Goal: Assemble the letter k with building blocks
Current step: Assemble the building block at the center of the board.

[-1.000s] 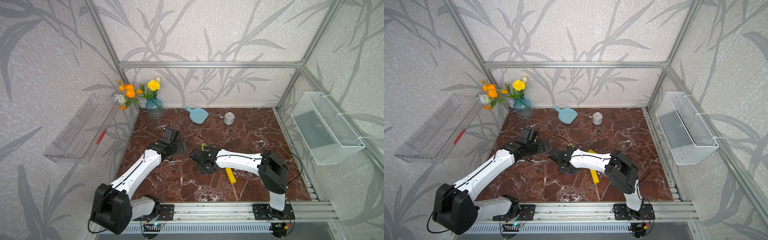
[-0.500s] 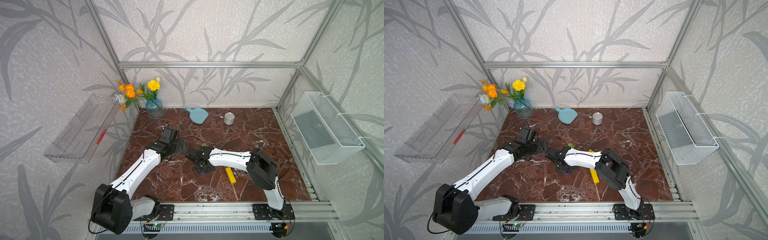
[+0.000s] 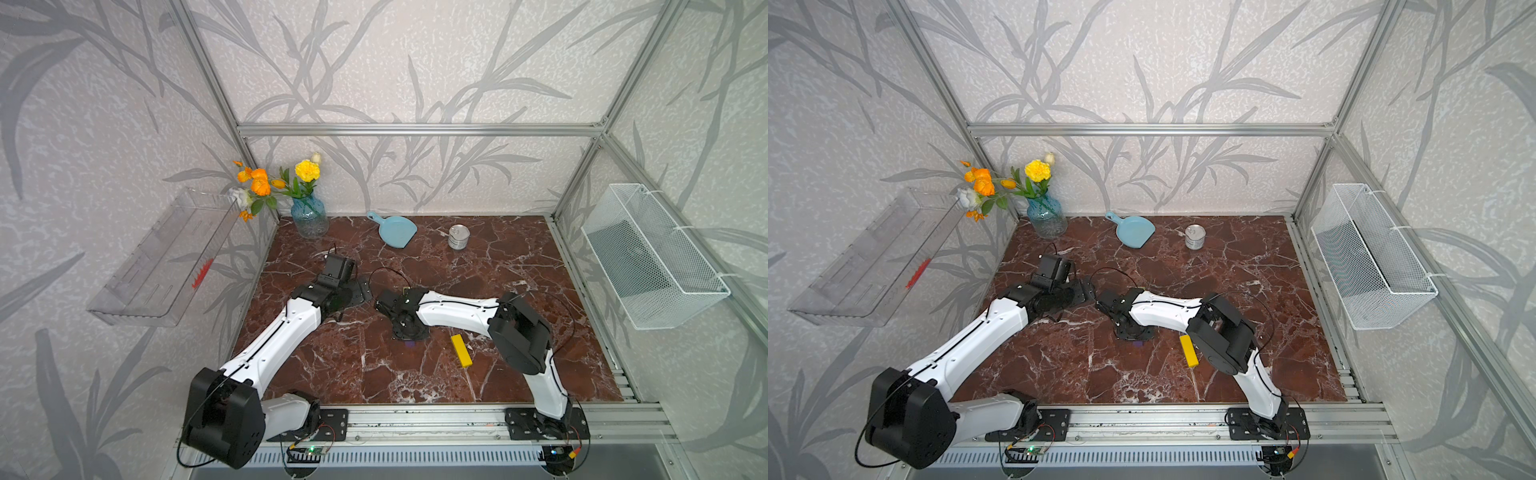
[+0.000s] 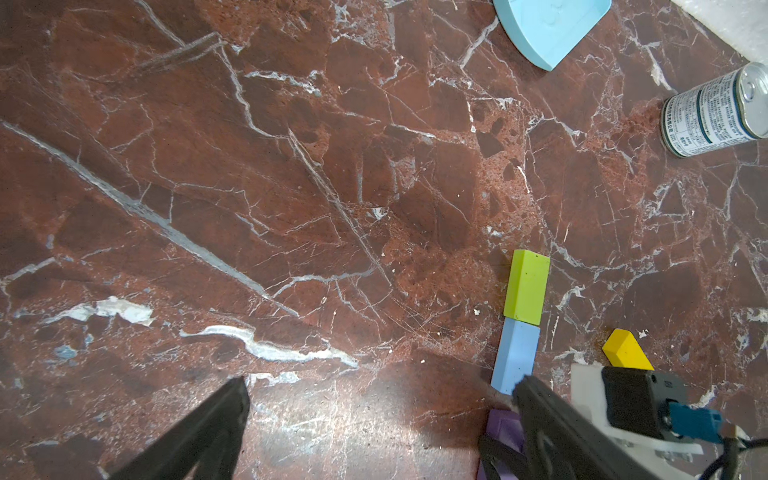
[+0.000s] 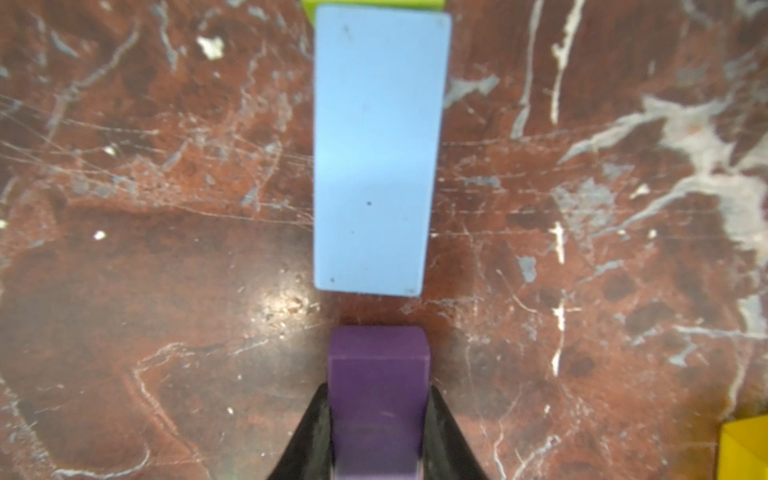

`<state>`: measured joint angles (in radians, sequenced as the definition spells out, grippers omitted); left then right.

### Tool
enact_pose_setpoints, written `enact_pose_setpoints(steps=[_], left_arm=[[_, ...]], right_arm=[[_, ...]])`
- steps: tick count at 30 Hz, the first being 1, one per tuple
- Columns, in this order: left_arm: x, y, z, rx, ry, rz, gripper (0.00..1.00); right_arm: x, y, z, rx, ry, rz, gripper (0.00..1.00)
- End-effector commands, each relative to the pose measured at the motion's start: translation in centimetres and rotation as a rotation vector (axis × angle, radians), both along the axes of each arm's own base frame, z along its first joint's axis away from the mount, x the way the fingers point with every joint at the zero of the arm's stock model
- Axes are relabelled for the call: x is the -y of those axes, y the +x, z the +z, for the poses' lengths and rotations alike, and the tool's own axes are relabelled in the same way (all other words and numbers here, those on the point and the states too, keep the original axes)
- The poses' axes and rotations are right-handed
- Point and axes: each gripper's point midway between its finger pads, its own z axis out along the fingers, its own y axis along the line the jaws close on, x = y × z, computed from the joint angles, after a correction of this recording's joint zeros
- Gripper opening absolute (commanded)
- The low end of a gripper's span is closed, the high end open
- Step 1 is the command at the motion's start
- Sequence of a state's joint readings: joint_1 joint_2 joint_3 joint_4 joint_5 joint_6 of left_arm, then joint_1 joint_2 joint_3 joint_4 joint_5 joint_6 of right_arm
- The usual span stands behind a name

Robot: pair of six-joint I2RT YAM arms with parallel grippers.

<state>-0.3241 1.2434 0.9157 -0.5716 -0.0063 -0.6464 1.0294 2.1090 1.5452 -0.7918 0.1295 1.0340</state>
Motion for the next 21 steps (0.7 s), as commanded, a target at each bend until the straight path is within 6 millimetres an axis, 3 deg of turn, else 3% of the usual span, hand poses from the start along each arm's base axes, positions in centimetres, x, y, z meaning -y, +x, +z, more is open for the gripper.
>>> enact_pose_setpoints(steps=[1, 7, 21], left_arm=[[-0.2, 0.1, 0.6, 0.011, -0.002, 0.003, 1.00], [-0.2, 0.1, 0.5, 0.007, -0.003, 0.003, 1.00], [-0.5, 0.1, 0.2, -0.001, -0.001, 0.015, 1.00]], right_arm=[[0.5, 0.6, -0.3, -0.005, -0.030, -0.001, 0.00], [1.1, 1.7, -0.4, -0.003, -0.029, -0.018, 0.00], [1.0, 1.6, -0.6, -0.022, -0.017, -0.015, 0.00]])
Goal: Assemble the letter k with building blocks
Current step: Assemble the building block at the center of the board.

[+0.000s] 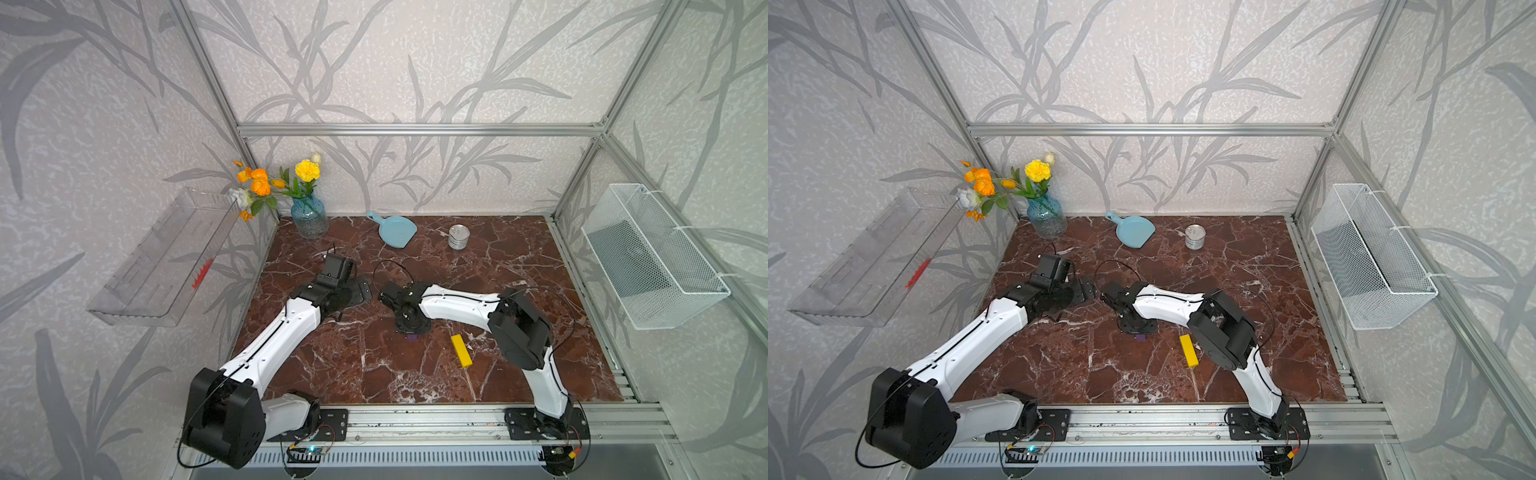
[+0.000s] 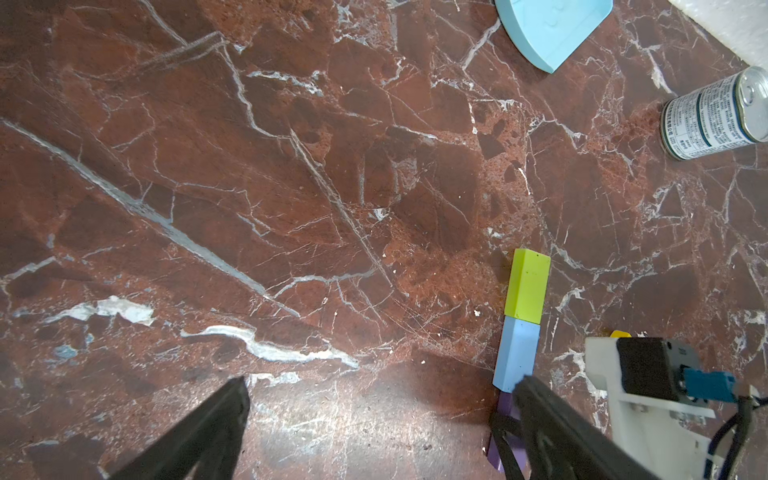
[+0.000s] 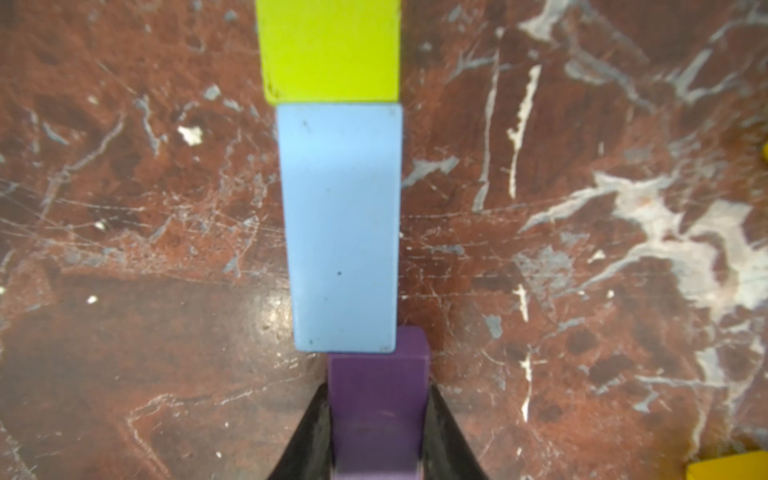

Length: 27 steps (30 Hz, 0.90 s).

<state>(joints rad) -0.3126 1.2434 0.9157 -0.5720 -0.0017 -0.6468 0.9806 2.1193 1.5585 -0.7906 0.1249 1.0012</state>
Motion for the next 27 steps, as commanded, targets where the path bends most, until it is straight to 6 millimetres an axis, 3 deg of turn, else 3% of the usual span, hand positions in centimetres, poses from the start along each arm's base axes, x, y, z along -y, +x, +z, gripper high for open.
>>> enact_pose_setpoints(steps=[1, 27], left_arm=[[-0.2, 0.1, 0.2, 0.000, 0.001, 0.006, 1.00], [-0.4, 0.3, 0.0, -0.008, -0.002, 0.012, 1.00]], right_arm=[[0.1, -0.2, -0.5, -0.023, -0.016, 0.001, 0.00], [-1.0, -0.1, -0.9, -0.023, -0.021, 0.023, 0.00]])
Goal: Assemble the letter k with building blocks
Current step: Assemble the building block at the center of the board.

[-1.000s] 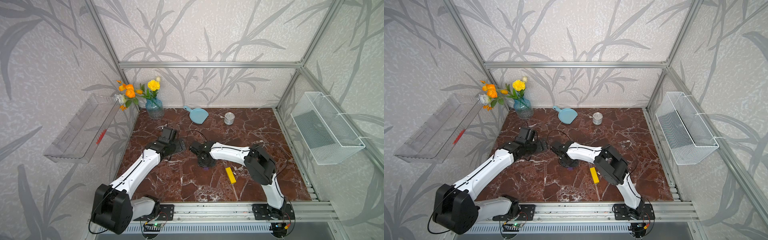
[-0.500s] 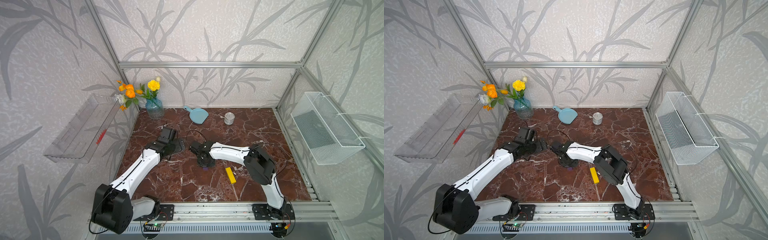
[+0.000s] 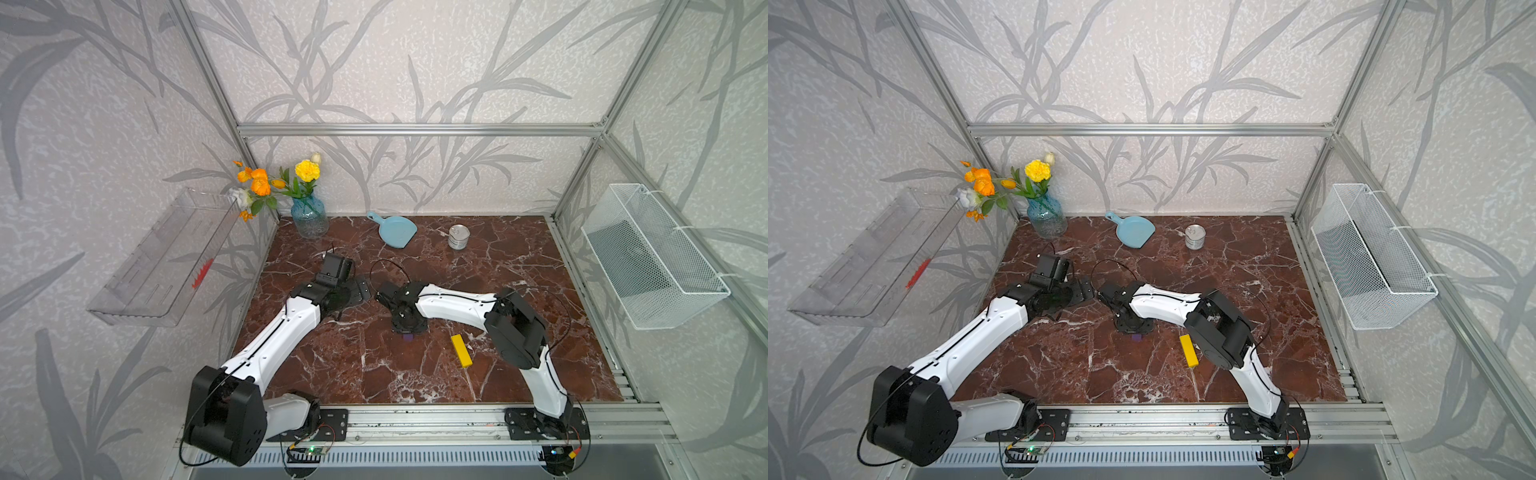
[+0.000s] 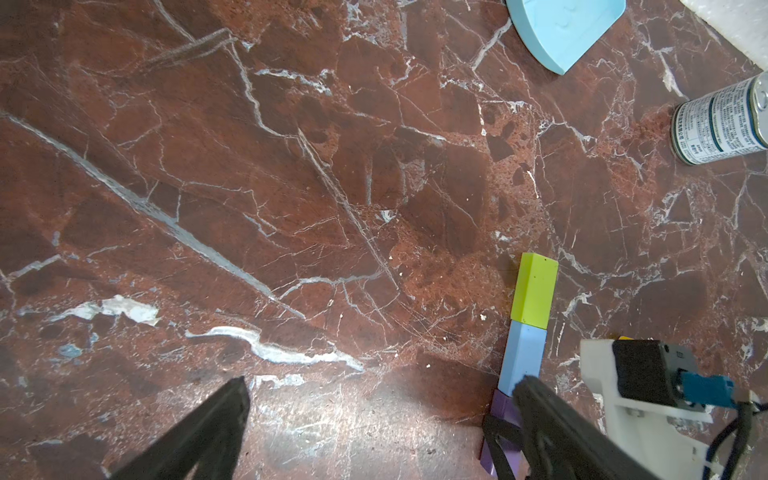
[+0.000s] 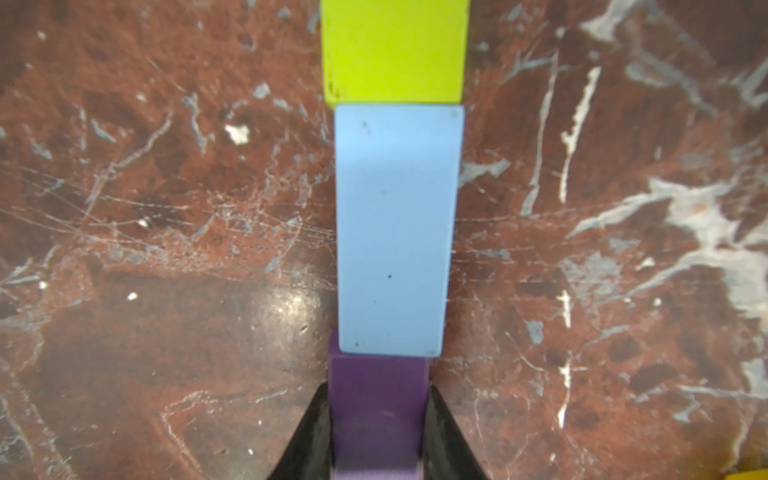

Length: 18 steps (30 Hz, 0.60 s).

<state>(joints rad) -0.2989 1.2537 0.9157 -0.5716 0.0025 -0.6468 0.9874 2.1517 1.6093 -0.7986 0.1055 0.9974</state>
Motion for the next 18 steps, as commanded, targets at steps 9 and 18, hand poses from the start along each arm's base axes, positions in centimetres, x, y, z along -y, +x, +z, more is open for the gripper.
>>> enact_pose_setpoints(steps=[9, 18], left_arm=[[-0.19, 0.09, 0.20, 0.000, -0.002, 0.003, 1.00], [-0.19, 0.08, 0.12, -0.002, -0.008, 0.005, 1.00]], right_arm=[[0.56, -0.24, -1.21, -0.025, -0.047, 0.012, 0.08], [0.64, -0.34, -0.81, -0.024, -0.043, 0.025, 0.37]])
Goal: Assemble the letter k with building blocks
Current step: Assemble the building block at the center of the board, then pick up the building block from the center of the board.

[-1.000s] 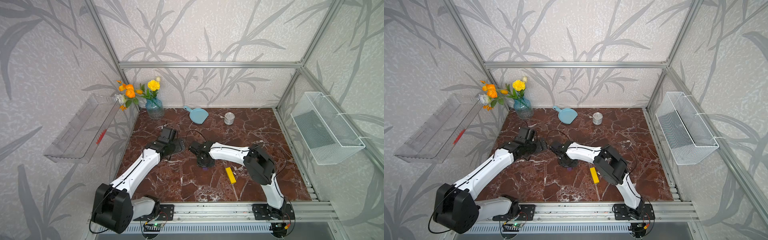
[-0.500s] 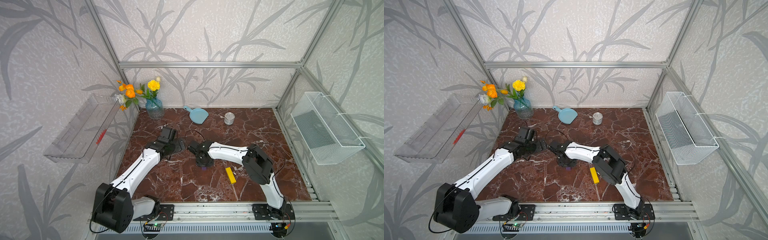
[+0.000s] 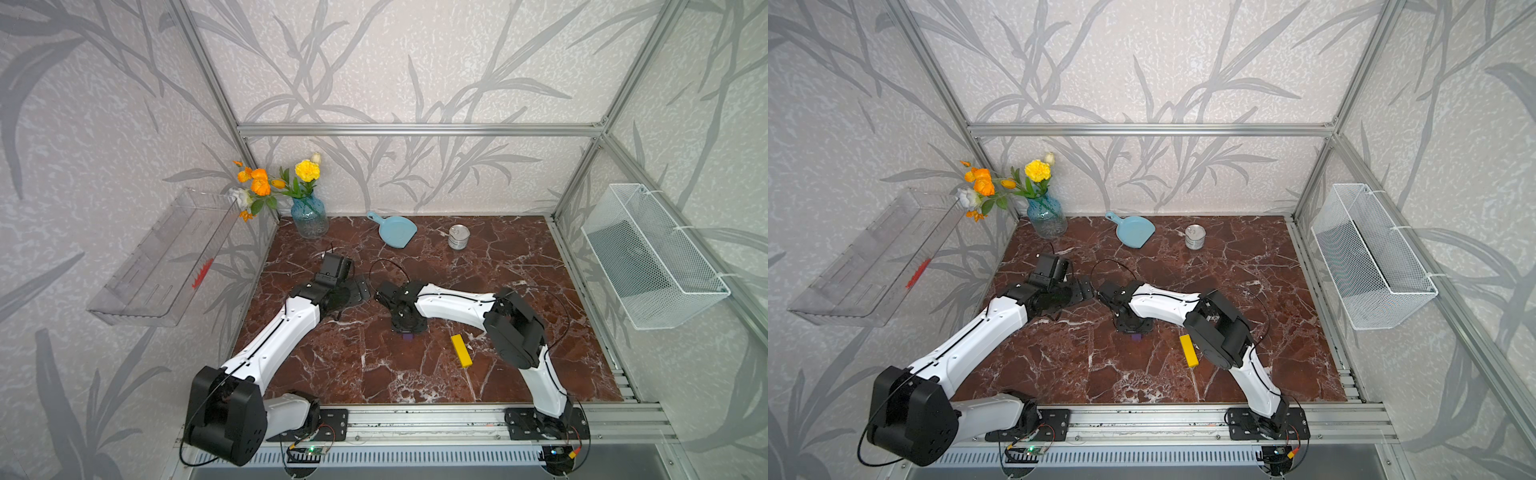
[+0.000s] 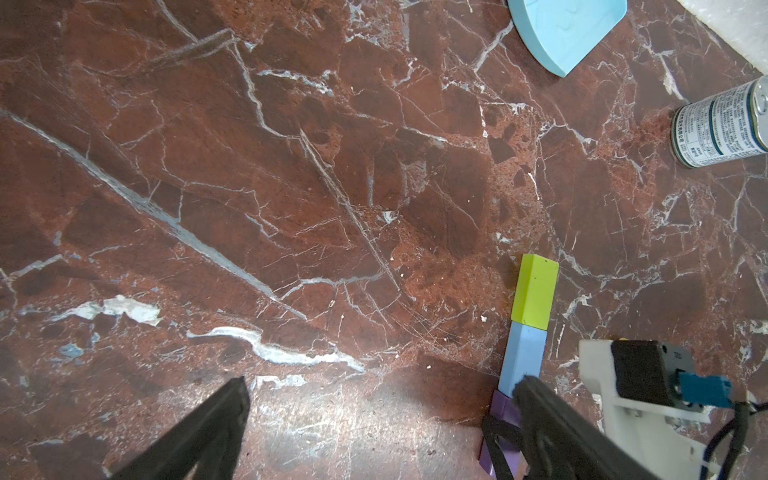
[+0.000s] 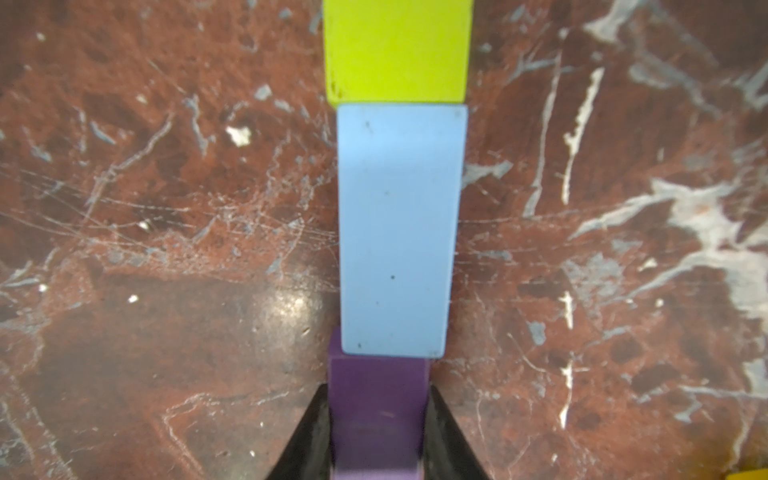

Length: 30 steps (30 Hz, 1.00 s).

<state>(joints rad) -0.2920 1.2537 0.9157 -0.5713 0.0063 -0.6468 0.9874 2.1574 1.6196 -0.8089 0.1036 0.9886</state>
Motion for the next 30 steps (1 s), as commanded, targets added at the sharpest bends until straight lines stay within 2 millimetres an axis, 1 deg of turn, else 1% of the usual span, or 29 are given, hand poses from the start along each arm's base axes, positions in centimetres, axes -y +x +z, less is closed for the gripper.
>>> enact_pose_setpoints(steps=[1, 5, 6, 7, 9, 10, 11, 13, 14, 16, 17, 19, 20, 22, 23, 24, 25, 27, 29, 30], left_arm=[[-0.1, 0.0, 0.2, -0.001, -0.005, 0.002, 1.00], [0.0, 0.0, 0.1, -0.004, -0.009, 0.004, 1.00], [0.0, 0.0, 0.1, -0.002, -0.011, 0.004, 1.00], [0.0, 0.0, 0.0, -0.005, -0.013, 0.004, 1.00], [0.2, 0.1, 0.1, -0.002, -0.018, 0.001, 1.00], [0.2, 0.1, 0.1, -0.002, -0.020, 0.000, 1.00], [0.4, 0.2, 0.2, 0.002, -0.029, -0.008, 1.00], [1.0, 0.6, 0.4, 0.011, -0.040, -0.040, 1.00], [1.3, 0.8, 0.7, 0.015, -0.049, -0.056, 1.00], [2.5, 1.6, 1.3, 0.019, -0.078, -0.107, 1.00], [3.3, 1.9, 1.5, 0.015, -0.095, -0.137, 1.00], [5.5, 2.8, 2.1, 0.002, -0.129, -0.226, 1.00], [6.5, 3.1, 2.4, -0.005, -0.134, -0.271, 1.00], [9.4, 4.1, 3.3, 0.017, -0.096, -0.384, 1.00], [11.0, 4.3, 3.7, 0.028, -0.070, -0.446, 1.00], [12.7, 4.4, 3.6, 0.026, -0.027, -0.520, 1.00], [14.8, 4.7, 4.0, 0.042, 0.007, -0.606, 1.00], [18.8, 4.5, 3.7, 0.033, 0.049, -0.786, 1.00], [22.1, 4.1, 2.6, 0.016, 0.098, -0.977, 1.00], [23.5, 3.7, 1.6, 0.002, 0.120, -1.075, 1.00]], right_arm=[[0.7, -0.3, -0.7, -0.019, -0.037, 0.020, 0.39], [0.6, 0.0, 0.7, 0.011, -0.022, 0.036, 0.46], [0.5, 0.2, 1.2, 0.027, -0.016, 0.045, 0.48], [0.5, 0.3, 1.9, 0.042, -0.015, 0.050, 0.54], [0.7, 0.6, 3.8, 0.089, -0.013, 0.068, 0.60], [0.9, 0.8, 5.3, 0.126, -0.012, 0.074, 0.69], [1.0, 0.9, 6.8, 0.161, -0.001, 0.081, 0.70], [1.6, 1.2, 10.5, 0.246, 0.051, 0.091, 0.71], [2.3, 1.3, 12.3, 0.293, 0.074, 0.079, 0.79], [4.7, 1.8, 16.3, 0.421, 0.113, 0.046, 0.81], [5.9, 2.0, 17.6, 0.472, 0.124, 0.038, 0.82], [9.5, 2.5, 19.6, 0.525, 0.141, 0.002, 0.84], [11.1, 2.6, 20.0, 0.533, 0.144, -0.012, 0.84], [15.3, 2.8, 19.8, 0.533, 0.140, -0.069, 0.84], [17.1, 2.8, 19.4, 0.523, 0.139, -0.100, 0.84], [18.9, 2.6, 19.0, 0.505, 0.149, -0.131, 0.84], [20.6, 2.4, 18.6, 0.492, 0.157, -0.163, 0.84], [23.1, 1.6, 17.9, 0.467, 0.154, -0.208, 0.84], [25.0, 1.0, 17.5, 0.463, 0.150, -0.240, 0.84], [25.7, 0.6, 17.4, 0.458, 0.149, -0.254, 0.84]])
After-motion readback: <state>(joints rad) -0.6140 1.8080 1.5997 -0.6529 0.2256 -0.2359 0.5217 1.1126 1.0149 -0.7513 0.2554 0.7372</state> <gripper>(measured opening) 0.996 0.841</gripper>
